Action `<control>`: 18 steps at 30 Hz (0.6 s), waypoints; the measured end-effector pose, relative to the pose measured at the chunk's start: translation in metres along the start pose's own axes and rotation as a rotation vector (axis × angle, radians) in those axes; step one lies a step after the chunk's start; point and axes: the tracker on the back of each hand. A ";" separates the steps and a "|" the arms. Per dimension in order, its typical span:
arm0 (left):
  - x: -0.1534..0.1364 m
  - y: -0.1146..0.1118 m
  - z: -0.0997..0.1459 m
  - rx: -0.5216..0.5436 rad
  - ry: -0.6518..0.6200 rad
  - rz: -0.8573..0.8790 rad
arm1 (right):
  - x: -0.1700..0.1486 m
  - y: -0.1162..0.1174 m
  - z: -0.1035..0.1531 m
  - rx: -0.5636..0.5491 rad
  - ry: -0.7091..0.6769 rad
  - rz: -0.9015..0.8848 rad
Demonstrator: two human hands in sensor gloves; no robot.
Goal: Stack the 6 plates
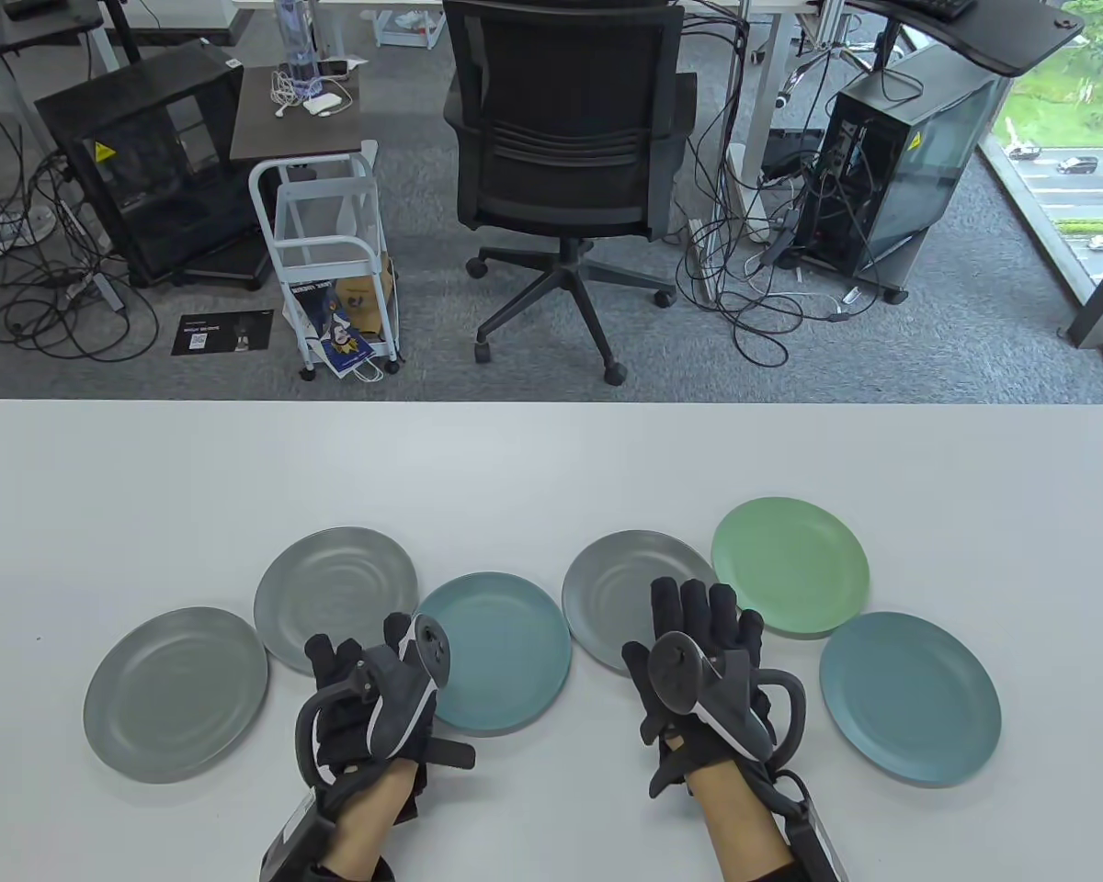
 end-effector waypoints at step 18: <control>-0.019 -0.025 -0.013 -0.211 0.199 0.388 | -0.002 0.002 -0.001 0.036 0.011 -0.024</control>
Point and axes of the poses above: the tracker on the back of each hand, its own x axis roughly to the thumb side, its own z axis roughly from the fingertips to the wrist, y = z × x, and after that the axes turned 14 degrees about x, right-handed
